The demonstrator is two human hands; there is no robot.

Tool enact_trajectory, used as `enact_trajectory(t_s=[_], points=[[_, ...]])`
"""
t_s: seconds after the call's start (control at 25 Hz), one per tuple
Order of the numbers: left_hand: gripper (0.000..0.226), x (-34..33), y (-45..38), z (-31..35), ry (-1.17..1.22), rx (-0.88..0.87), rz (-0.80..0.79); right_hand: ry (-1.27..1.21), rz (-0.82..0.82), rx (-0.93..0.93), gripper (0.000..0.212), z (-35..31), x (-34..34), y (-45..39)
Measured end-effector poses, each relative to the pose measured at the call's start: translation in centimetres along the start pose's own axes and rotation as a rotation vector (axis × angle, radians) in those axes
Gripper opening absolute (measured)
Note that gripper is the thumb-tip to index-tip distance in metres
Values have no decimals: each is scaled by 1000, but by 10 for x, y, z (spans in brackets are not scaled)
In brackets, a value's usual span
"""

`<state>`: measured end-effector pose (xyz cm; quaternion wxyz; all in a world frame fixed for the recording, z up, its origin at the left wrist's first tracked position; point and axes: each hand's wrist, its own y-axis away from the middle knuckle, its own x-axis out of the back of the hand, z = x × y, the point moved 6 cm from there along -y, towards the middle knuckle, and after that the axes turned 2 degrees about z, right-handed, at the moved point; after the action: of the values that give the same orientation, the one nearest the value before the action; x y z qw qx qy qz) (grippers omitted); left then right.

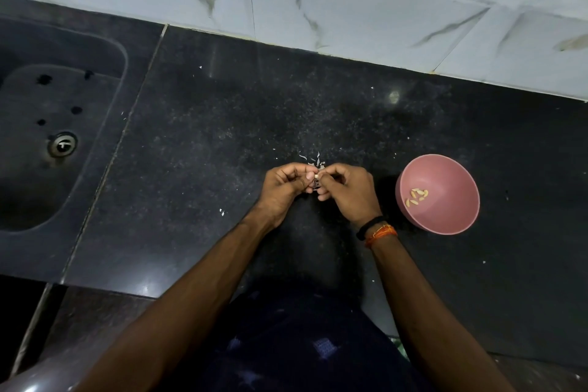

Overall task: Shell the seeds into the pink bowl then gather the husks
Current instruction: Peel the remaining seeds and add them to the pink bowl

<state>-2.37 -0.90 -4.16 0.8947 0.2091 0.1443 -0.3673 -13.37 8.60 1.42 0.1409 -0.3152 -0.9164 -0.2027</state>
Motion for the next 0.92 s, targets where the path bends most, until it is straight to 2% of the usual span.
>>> enact_trajectory(t_s=[0.32,0.68,0.92], points=[[11,-1,-1,-1,-57,-16,22,-31,37,-24,9,5,0,1],[18,-7,3,2,-175,-50,28,-25,67,-18,8,9,1,4],[22,-10,4,6,-198,-35,37,91,55,58,9,5,0,4]])
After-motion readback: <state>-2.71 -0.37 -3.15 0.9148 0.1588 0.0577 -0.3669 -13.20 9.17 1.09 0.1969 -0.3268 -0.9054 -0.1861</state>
